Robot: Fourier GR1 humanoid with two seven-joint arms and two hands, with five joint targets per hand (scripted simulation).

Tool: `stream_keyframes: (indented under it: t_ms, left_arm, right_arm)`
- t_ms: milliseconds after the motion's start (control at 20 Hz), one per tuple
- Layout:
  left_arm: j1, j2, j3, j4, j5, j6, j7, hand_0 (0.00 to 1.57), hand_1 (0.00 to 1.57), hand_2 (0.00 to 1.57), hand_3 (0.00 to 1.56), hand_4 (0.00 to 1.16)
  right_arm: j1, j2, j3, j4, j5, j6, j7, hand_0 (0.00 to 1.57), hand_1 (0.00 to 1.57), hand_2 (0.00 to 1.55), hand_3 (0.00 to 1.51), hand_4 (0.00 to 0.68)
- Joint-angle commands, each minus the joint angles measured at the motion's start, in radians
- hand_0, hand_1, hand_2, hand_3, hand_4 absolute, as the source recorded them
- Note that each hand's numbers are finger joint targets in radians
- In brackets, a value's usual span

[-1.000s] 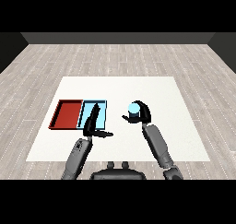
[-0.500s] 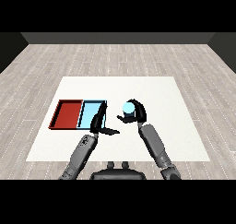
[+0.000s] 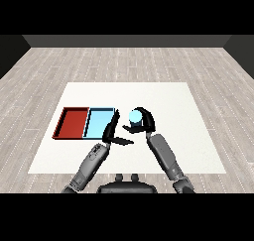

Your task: Pick the blue can and put it in the blue box

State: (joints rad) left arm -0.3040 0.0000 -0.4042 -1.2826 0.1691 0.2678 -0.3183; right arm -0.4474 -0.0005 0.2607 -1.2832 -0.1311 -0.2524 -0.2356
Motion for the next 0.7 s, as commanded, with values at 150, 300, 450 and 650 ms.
stream_keyframes:
  t_ms: [150,300,450,650]
  left_arm:
    - [-0.074,0.0,-0.069,0.072,0.076,0.067,0.001,0.0,0.0,0.0,0.0,0.0]
    - [-0.126,0.0,-0.104,0.165,0.144,0.091,-0.044,0.0,0.0,0.0,0.0,0.0]
    - [-0.089,0.0,-0.161,0.135,0.171,0.141,-0.05,0.0,0.0,0.0,0.0,0.0]
    - [-0.143,0.0,-0.143,0.222,0.203,0.122,-0.102,0.0,0.0,0.0,0.0,0.0]
  right_arm:
    - [0.024,0.001,0.052,-0.022,-0.043,0.009,-0.007,1.45,1.45,1.47,1.37,0.553]
    - [-0.021,0.001,0.01,-0.005,-0.033,0.02,-0.006,1.43,1.43,1.46,1.37,0.552]
    - [-0.054,0.001,0.058,0.075,-0.074,-0.017,-0.07,1.44,1.44,1.46,1.37,0.553]
    - [0.025,0.001,0.1,-0.017,-0.024,-0.021,-0.036,1.44,1.44,1.46,1.37,0.561]
